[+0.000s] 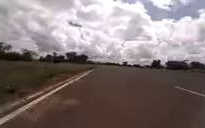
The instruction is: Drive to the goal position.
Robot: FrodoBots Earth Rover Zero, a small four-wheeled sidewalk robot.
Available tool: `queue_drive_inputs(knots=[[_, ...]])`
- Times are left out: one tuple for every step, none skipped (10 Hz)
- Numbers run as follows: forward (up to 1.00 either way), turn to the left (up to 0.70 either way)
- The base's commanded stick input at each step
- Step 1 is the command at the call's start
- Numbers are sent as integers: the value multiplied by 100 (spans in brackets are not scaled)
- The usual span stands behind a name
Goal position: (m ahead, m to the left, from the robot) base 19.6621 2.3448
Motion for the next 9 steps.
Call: queue_drive_inputs(knots=[[100,-17],[100,-39],[100,-36],[100,-32],[100,-20],[100,-7],[100,0],[100,0],[100,0]])
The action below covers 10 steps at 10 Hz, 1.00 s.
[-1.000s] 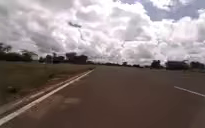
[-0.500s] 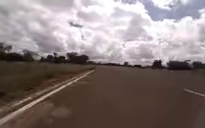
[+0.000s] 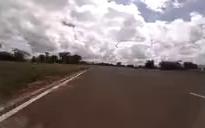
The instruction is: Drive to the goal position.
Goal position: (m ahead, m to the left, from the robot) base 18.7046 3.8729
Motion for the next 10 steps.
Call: queue_drive_inputs(knots=[[100,0],[100,0],[100,-9],[100,-19],[100,-27],[100,-17],[100,-6],[100,-3],[100,-1],[100,0]])
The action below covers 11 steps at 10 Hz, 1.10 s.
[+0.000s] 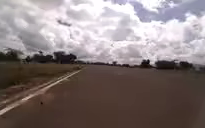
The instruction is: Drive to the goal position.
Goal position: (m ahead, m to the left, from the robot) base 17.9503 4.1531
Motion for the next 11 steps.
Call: queue_drive_inputs(knots=[[100,0],[100,0],[100,0],[100,0],[100,0],[100,0],[100,0],[100,0],[100,0],[100,0],[100,0]])
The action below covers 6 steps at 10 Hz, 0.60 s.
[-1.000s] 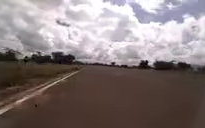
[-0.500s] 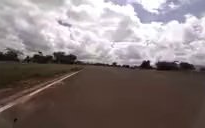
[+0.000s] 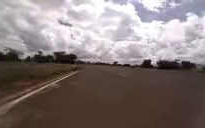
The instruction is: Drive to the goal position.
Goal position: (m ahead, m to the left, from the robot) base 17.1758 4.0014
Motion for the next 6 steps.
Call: queue_drive_inputs(knots=[[100,0],[100,0],[100,0],[100,0],[100,0],[100,0]])
